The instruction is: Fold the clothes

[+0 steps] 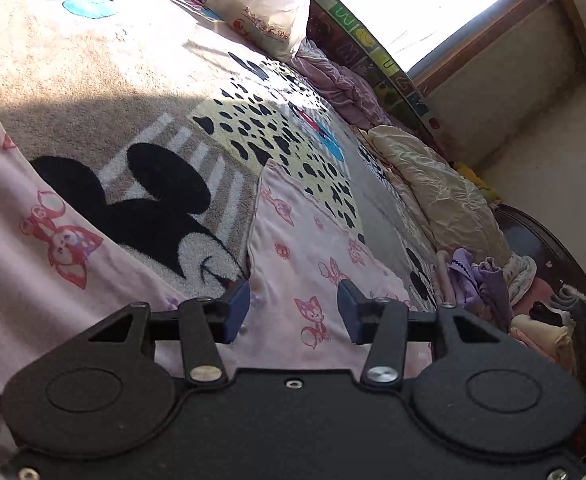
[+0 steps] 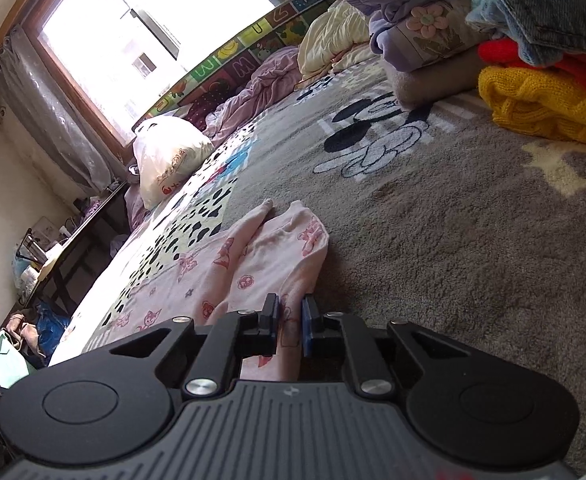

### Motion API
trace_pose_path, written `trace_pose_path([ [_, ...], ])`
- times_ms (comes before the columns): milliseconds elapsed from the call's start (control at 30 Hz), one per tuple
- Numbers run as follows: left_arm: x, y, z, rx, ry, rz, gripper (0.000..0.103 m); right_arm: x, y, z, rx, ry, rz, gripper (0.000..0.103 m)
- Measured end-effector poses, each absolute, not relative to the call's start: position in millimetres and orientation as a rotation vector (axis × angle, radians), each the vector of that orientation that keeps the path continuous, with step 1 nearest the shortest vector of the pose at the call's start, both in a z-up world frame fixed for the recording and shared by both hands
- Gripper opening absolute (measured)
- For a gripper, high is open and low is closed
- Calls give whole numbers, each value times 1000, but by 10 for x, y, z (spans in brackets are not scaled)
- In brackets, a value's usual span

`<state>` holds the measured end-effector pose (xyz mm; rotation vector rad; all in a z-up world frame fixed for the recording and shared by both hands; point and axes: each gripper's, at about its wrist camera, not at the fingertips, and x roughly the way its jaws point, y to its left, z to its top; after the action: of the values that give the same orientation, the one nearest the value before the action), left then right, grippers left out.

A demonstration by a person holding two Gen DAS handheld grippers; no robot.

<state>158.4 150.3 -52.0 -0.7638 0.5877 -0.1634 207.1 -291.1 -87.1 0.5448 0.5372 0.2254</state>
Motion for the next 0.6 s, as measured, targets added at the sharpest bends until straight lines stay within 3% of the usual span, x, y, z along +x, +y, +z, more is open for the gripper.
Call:
trace_pose_path([
  [233, 1553, 1693, -499, -816, 568, -138, 47, 1996, -1657, -494, -74, 485, 418, 13],
  [433, 1531, 1729, -478, -832, 558, -139, 47, 1693, -862, -600, -517, 575, 619, 14],
  [533, 1526, 1737, -484, -836, 560, -140, 47, 1647, -1019, -371, -363, 570, 661, 21],
  [600, 1531, 1731, -492, -836, 563, -137, 47, 1749, -1247, -241, -227, 573, 633, 35],
])
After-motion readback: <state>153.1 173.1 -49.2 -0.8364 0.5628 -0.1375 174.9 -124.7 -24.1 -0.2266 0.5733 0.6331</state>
